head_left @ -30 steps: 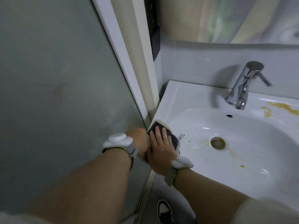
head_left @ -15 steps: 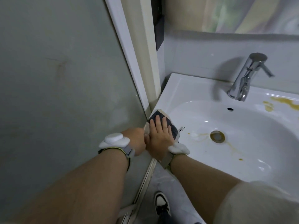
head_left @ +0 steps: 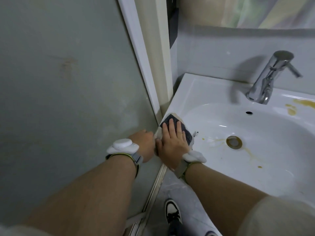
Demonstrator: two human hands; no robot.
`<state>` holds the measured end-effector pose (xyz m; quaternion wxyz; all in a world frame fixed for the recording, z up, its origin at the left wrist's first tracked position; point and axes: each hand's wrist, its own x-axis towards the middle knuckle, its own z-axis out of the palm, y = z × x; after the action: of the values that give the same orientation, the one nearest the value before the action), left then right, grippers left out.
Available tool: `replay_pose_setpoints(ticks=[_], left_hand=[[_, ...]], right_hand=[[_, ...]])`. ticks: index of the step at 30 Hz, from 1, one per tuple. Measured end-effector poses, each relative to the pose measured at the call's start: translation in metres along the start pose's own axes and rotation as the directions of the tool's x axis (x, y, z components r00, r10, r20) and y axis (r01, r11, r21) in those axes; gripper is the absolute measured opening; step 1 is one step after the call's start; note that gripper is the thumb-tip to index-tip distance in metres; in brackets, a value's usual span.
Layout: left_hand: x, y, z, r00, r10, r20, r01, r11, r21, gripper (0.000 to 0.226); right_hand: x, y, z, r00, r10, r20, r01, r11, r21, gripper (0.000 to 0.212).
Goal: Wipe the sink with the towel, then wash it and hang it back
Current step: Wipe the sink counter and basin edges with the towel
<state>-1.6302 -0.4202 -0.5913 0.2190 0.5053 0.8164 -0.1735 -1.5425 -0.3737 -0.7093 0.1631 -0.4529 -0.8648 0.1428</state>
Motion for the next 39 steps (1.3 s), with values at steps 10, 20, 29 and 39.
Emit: replay_pose_setpoints(ticks=[10,20,29,39], left_hand=[[0.013,0.022,0.003,0.980,0.179,0.084,-0.180,0.984,-0.002,0.081],[0.013,0.035,0.012,0.982,0.122,0.142,-0.116,0.992,-0.045,0.078],[0.017,0.036,0.027,0.989,0.080,0.121,-0.069,0.993,-0.099,0.061],[0.013,0.043,0.027,0.995,0.055,0.081,-0.048,0.995,-0.089,0.062]], right_hand=[[-0.064,0.021,-0.019,0.993,-0.118,-0.008,0.117,0.989,-0.094,0.062],[-0.074,0.027,-0.023,0.992,-0.095,0.087,0.104,0.990,-0.099,0.062],[-0.099,0.047,-0.042,0.976,-0.180,0.126,0.198,0.969,-0.150,0.062],[-0.122,0.070,-0.061,0.942,-0.279,0.189,0.312,0.933,-0.179,0.060]])
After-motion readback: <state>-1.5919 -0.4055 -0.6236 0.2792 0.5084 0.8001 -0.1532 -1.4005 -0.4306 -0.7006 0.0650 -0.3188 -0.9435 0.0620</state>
